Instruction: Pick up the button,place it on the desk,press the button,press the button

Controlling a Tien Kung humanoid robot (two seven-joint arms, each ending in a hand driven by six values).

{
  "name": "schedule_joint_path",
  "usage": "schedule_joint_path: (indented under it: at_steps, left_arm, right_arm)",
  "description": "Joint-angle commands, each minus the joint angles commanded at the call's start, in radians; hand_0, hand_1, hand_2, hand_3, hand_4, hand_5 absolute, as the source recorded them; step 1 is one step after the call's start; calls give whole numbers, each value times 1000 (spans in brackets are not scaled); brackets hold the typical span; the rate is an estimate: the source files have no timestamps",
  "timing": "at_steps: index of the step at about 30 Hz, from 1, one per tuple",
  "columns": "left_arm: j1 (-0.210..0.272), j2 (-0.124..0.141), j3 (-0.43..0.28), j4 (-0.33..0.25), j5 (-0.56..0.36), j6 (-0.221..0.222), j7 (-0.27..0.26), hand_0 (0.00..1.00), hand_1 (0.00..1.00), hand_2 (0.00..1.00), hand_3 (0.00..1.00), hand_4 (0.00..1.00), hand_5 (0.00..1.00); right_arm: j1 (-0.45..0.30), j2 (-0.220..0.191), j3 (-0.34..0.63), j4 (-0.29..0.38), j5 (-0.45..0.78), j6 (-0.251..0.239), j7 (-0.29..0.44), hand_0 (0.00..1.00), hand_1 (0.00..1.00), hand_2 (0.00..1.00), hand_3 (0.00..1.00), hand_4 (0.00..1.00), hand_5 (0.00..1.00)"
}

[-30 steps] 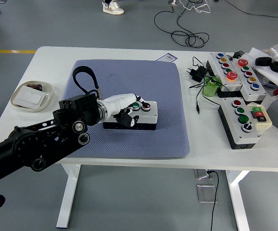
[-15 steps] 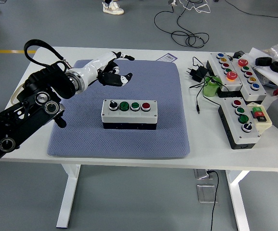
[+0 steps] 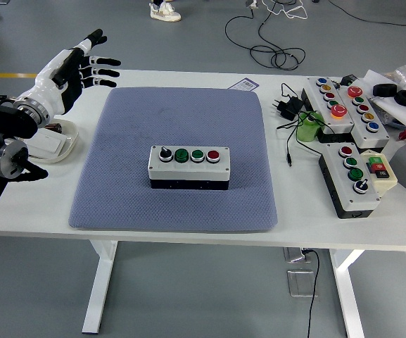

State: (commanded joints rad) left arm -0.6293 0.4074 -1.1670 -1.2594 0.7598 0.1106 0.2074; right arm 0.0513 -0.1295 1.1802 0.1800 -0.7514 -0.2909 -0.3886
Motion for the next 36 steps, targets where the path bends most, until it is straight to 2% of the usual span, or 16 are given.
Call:
schedule_joint_path:
  at_steps: [6,13,25,36]
  left_arm:
    - [91,23,-84,4,-43,-12,-69,792,835,852,851,732,998]
    - [180,51,-124,-15,24,-53,-80,814,853,860,845,727,998]
    - [240,58,-174,-59,48,-95,-100,837,874,872,856,745,998]
    - [290,57,-201,-73,54,-126,-90,851,888,887,879,755,998]
  right_arm:
    - [-1,2,-2,0,3,0,-1,642,507,547,591,242,368]
    - [-4,6,0,0,12,-2,-2,642,507,547,591,242,368]
    - [-3,9,4,0,12,-2,-2,642,507,547,590,241,368]
    - [-11,14,5,0,43,-4,5,641,508,547,591,241,368]
